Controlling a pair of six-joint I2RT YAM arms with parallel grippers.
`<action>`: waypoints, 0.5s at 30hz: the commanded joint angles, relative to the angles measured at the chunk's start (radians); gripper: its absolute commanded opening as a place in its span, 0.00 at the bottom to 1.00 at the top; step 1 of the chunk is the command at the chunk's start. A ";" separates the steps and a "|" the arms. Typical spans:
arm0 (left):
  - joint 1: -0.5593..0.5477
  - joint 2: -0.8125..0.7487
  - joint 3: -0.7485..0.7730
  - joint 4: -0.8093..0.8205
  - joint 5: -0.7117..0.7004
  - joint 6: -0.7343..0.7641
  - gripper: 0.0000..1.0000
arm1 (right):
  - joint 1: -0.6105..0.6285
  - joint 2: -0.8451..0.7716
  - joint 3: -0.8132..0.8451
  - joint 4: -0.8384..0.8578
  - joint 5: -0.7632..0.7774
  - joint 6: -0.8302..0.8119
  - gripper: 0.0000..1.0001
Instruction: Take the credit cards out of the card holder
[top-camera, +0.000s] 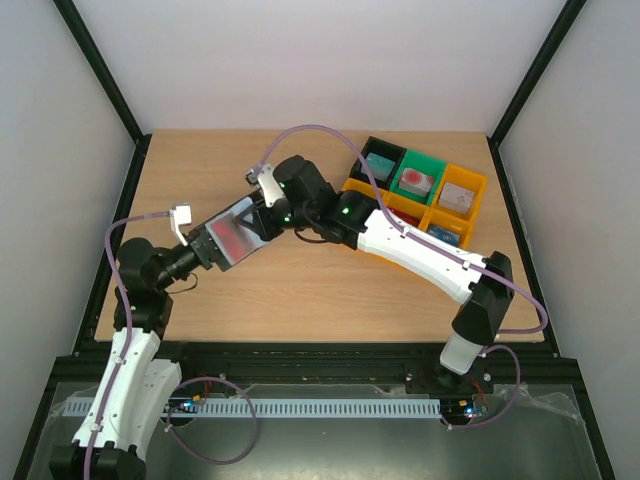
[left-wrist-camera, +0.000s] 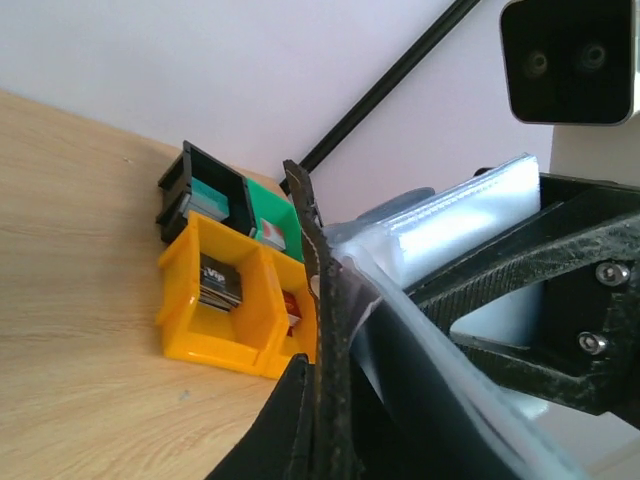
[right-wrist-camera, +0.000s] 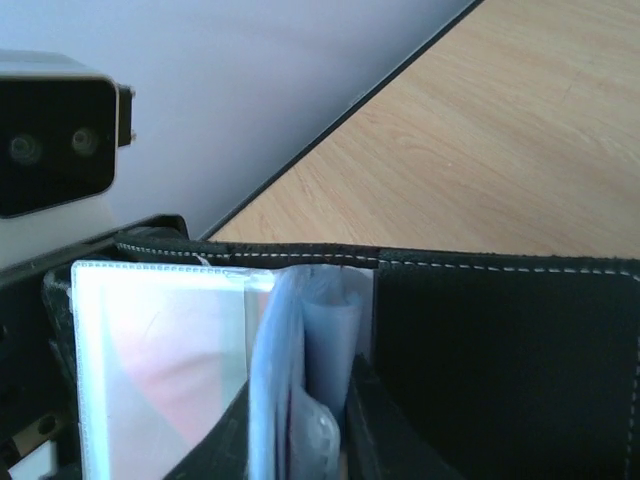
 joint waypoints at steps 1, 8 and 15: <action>-0.001 -0.014 0.006 0.038 0.056 0.006 0.02 | -0.029 -0.080 -0.021 0.083 -0.025 -0.005 0.26; 0.007 -0.039 0.028 0.077 0.016 0.003 0.02 | -0.046 -0.158 0.028 -0.043 0.258 -0.134 0.75; 0.009 -0.031 0.034 0.175 0.034 -0.030 0.02 | 0.046 -0.218 -0.050 0.016 0.100 -0.248 0.72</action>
